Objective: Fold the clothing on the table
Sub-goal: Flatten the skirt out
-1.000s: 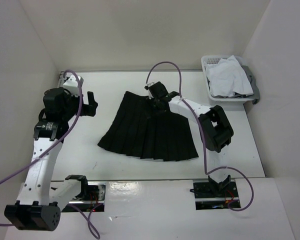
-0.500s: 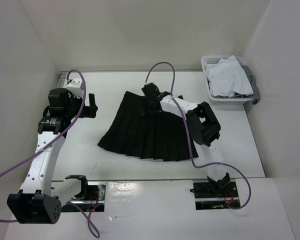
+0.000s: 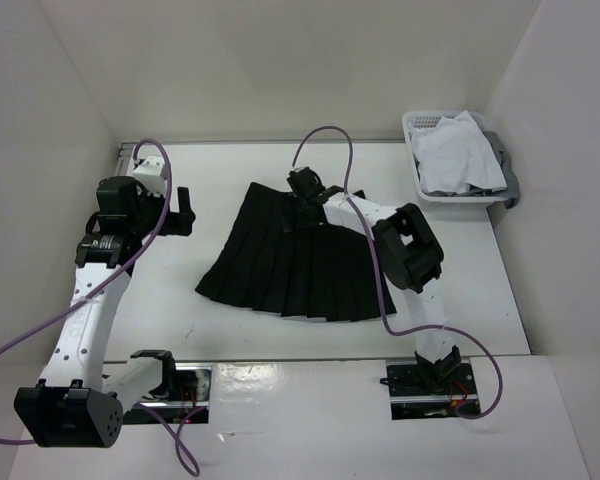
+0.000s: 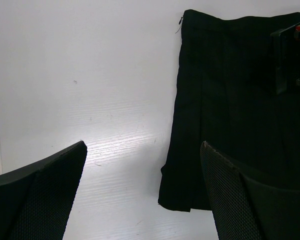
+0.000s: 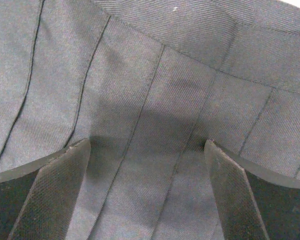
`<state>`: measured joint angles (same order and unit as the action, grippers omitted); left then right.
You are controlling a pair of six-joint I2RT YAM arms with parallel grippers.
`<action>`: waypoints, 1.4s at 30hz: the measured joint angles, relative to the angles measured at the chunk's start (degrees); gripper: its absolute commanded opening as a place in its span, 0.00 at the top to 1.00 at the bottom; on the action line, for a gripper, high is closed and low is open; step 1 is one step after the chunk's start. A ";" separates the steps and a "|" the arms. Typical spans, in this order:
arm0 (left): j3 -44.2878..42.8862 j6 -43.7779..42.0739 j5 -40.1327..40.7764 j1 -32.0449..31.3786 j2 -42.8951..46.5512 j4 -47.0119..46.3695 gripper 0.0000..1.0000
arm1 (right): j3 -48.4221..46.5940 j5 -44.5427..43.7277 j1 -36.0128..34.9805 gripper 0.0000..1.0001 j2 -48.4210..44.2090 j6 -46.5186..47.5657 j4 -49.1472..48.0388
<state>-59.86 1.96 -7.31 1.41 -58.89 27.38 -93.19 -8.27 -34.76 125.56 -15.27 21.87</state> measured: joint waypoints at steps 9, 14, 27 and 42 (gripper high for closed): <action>0.17 0.00 0.00 0.00 0.02 -0.42 0.00 | 9.07 0.52 0.09 0.01 -5.42 0.83 -4.46; 0.24 0.00 0.00 0.00 0.00 -0.42 0.00 | 10.56 -0.66 -0.87 0.01 -6.25 1.68 -4.72; 0.24 0.00 0.00 0.00 0.00 -0.42 0.00 | 12.41 -2.43 -5.18 0.01 -7.17 2.95 -5.27; 0.24 0.00 0.07 0.00 -0.02 -0.42 0.00 | 17.38 -0.94 -9.11 0.01 -10.80 4.81 -5.62</action>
<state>-59.61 1.96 -7.25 1.41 -58.92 26.96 -75.81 -9.21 -43.88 114.76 -10.46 16.25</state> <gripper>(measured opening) 1.000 0.987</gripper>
